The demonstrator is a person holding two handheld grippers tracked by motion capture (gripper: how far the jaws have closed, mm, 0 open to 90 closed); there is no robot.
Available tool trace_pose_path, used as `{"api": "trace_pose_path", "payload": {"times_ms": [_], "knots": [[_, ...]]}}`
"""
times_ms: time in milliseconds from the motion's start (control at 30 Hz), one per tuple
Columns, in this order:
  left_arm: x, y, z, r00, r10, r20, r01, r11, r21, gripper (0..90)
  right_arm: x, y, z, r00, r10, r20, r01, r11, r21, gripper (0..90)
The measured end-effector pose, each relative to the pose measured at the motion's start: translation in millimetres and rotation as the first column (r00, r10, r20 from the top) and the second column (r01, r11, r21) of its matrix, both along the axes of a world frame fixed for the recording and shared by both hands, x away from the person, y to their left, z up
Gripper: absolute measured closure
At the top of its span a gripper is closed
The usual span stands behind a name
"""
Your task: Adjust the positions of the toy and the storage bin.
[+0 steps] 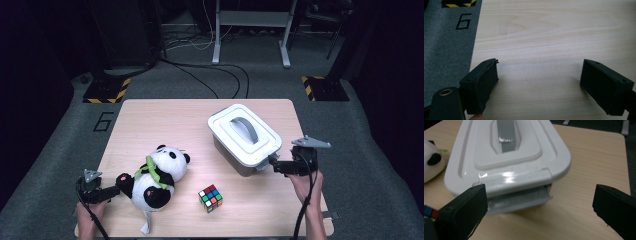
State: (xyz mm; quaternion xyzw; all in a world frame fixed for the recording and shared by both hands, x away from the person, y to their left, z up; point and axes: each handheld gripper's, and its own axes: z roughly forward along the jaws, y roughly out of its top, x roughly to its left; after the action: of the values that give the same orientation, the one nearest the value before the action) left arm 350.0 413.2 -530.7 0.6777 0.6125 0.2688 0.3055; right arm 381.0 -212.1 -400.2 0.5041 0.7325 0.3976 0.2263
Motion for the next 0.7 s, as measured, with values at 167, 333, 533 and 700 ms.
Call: {"api": "trace_pose_path", "payload": {"times_ms": [167,333,533,700], "knots": [[2.2,-0.7,-0.1,0.9997,-0.023,0.001,0.023,0.9997,-0.002,14.1,-30.0,-15.4,-26.3,0.9999,0.01,0.004,-0.009,0.999,-0.044,0.0],[5.2,-0.7,3.9,0.9991,0.0,-0.042,0.0,1.0,0.005,14.0,-39.8,-26.0,-60.2,0.9991,-0.014,-0.04,0.012,0.998,-0.054,0.0],[6.6,0.8,14.1,0.9989,0.013,-0.045,-0.014,0.9996,-0.023,12.0,-34.7,-31.5,-96.6,0.9958,-0.046,-0.079,0.04,0.997,-0.068,0.0],[7.0,-0.2,33.4,0.999,0.004,-0.044,-0.005,0.9996,-0.028,9.4,-24.7,-31.8,-110.3,0.9918,-0.077,-0.102,0.072,0.996,-0.052,0.0]]}}
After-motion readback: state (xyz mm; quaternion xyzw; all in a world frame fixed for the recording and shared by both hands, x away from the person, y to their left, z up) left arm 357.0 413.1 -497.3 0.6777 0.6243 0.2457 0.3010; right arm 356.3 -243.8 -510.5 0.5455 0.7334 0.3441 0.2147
